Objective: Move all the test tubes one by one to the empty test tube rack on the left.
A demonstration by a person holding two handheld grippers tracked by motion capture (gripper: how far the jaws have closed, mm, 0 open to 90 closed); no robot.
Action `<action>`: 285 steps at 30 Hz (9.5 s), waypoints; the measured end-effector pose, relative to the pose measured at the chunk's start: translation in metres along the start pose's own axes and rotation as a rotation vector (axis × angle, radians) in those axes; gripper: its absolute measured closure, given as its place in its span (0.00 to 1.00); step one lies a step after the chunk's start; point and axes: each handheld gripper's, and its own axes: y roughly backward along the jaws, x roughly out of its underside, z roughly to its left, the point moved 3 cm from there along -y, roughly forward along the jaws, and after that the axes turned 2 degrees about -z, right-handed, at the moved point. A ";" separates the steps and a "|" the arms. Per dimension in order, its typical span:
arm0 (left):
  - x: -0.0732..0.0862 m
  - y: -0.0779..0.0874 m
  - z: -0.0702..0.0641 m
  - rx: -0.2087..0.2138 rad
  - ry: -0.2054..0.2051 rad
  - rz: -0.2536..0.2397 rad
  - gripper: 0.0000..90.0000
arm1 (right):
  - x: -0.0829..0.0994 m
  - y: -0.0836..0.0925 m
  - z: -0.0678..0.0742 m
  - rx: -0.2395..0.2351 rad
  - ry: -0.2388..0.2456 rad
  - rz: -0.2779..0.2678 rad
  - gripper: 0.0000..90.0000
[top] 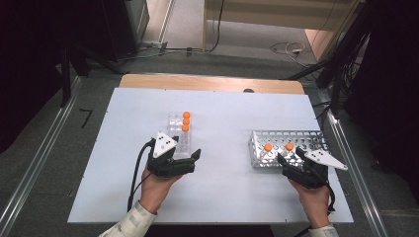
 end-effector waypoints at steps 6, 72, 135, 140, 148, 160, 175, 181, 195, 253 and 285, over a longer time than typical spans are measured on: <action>0.001 0.000 0.000 0.003 0.003 0.001 0.19 | 0.000 -0.004 -0.002 0.004 0.006 -0.005 0.40; -0.001 0.003 0.002 0.018 0.022 -0.012 0.21 | -0.021 0.059 0.027 -0.062 0.113 -0.118 0.80; -0.007 0.002 -0.038 0.172 -0.040 -0.009 0.26 | -0.020 -0.027 0.166 -0.361 0.264 -0.023 0.80; -0.006 0.000 -0.044 0.217 -0.059 -0.007 0.37 | -0.021 -0.030 0.176 -0.381 0.276 -0.021 0.80; -0.003 -0.002 -0.050 0.250 -0.092 0.004 0.57 | -0.019 -0.031 0.188 -0.403 0.288 -0.019 0.80; 0.000 -0.004 -0.052 0.236 -0.112 0.012 0.76 | -0.018 -0.029 0.192 -0.413 0.287 -0.020 0.80; -0.002 -0.003 -0.050 0.227 -0.111 0.007 0.78 | -0.018 -0.028 0.190 -0.438 0.270 0.004 0.51; -0.006 -0.002 -0.043 0.221 -0.089 0.001 0.78 | -0.017 -0.023 0.179 -0.420 0.241 0.016 0.29; -0.024 0.003 -0.023 0.197 -0.039 -0.024 0.78 | -0.011 0.004 0.142 -0.377 0.205 0.011 0.25; -0.047 -0.006 0.027 -0.026 -0.043 -0.052 0.78 | 0.001 0.021 0.090 -0.275 0.129 0.003 0.25; -0.012 0.008 0.007 -0.018 0.008 -0.050 0.22 | 0.000 0.020 0.074 -0.211 0.107 -0.020 0.25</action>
